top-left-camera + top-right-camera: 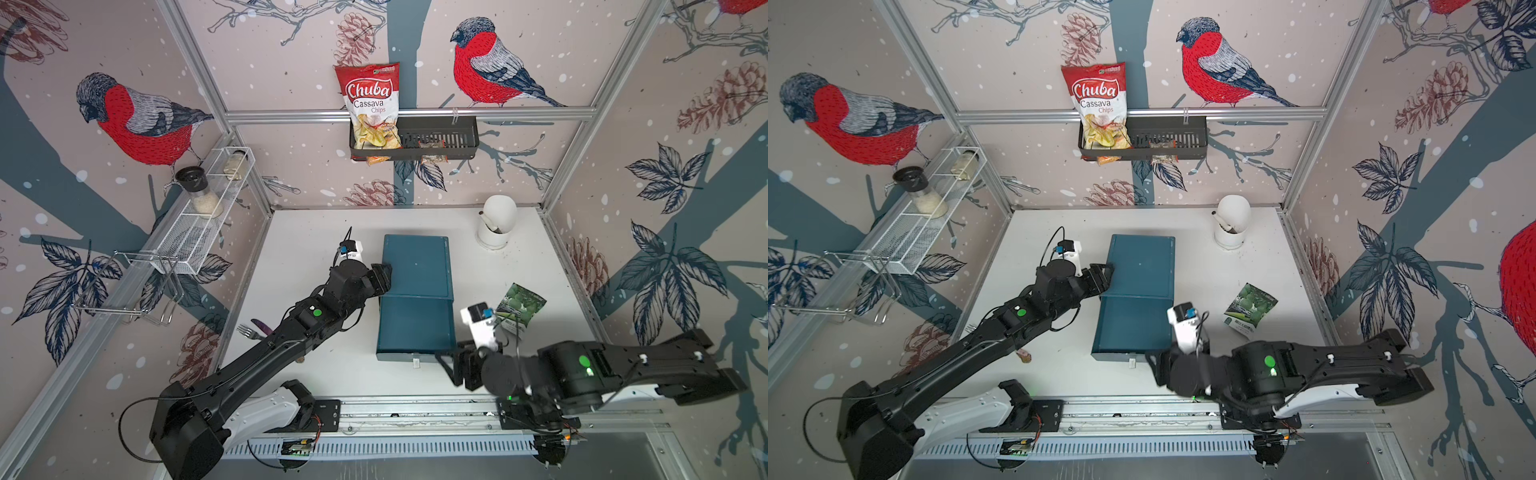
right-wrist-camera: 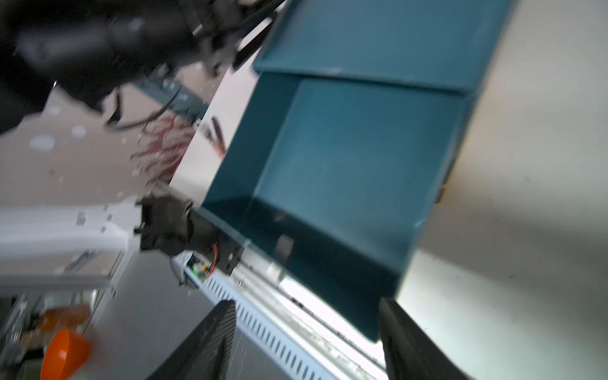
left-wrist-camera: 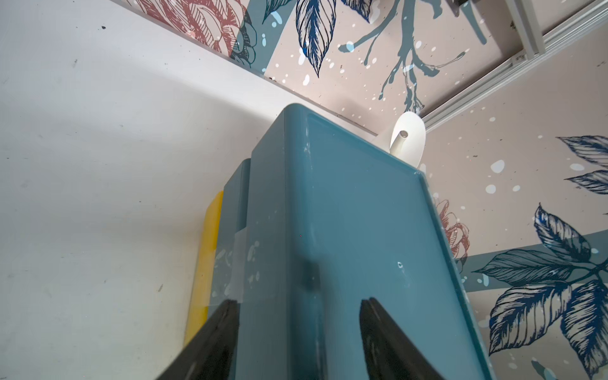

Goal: Take the seed bags out of the drawer
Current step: Place the seed packet at the center of the board, then close the drawer of the storage box.

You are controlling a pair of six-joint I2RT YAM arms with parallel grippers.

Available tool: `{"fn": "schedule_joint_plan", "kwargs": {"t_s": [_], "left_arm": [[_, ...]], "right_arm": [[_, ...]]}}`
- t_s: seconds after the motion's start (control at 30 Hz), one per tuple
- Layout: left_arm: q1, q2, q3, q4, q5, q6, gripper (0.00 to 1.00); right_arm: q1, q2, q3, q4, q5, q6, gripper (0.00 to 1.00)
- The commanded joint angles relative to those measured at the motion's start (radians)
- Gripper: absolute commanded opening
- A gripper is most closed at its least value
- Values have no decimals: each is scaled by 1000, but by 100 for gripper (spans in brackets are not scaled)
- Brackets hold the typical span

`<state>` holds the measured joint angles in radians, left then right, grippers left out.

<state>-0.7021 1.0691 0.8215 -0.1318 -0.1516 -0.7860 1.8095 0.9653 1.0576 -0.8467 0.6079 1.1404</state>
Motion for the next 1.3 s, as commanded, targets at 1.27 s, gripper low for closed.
{"fn": "schedule_joint_plan", "kwargs": {"t_s": [1.27], "left_arm": [[4,-54,4,-64,-64,128,33]], "right_arm": [[-446,266,-100,562,-50,-295,35]]}}
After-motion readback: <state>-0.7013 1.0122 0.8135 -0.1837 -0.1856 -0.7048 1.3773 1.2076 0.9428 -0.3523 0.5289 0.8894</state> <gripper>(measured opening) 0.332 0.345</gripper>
